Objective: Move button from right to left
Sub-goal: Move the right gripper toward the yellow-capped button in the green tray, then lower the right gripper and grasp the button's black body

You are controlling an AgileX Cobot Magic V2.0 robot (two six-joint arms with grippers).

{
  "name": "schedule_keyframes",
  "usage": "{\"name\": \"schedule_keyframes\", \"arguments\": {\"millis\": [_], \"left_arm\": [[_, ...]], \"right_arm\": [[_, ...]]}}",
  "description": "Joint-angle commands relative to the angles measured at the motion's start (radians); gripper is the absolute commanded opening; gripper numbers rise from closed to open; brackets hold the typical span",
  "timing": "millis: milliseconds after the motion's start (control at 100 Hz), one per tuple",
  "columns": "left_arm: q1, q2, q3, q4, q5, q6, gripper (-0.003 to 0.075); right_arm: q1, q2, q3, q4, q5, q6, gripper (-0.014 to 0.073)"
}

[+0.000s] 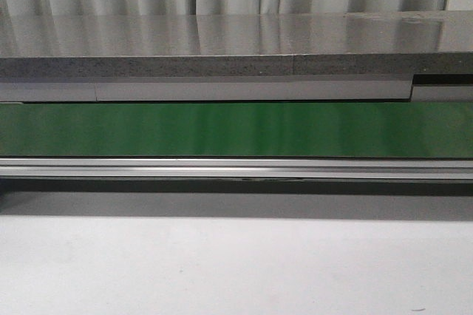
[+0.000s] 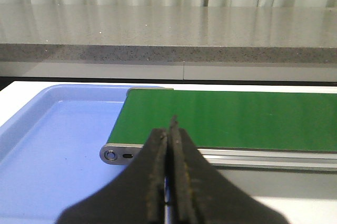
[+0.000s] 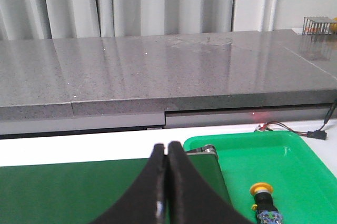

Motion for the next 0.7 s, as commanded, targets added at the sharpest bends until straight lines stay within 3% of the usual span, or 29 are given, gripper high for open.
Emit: {"name": "schedule_keyframes", "arguments": {"millis": [0,300,690], "left_arm": [[0.002,-0.031,0.045,-0.004,-0.077,-0.013,-0.002],[0.002,-0.031,0.045,-0.004,-0.077,-0.013,-0.002],[0.002,-0.031,0.045,-0.004,-0.077,-0.013,-0.002]], "right_arm": [[-0.004,0.076,-0.088,-0.012,-0.055,0.0,-0.0067],[-0.004,0.336,-0.238,-0.013,-0.029,0.0,-0.0067],[-0.008,0.69,-0.438,-0.066,0.249,-0.001,-0.0066]]}}
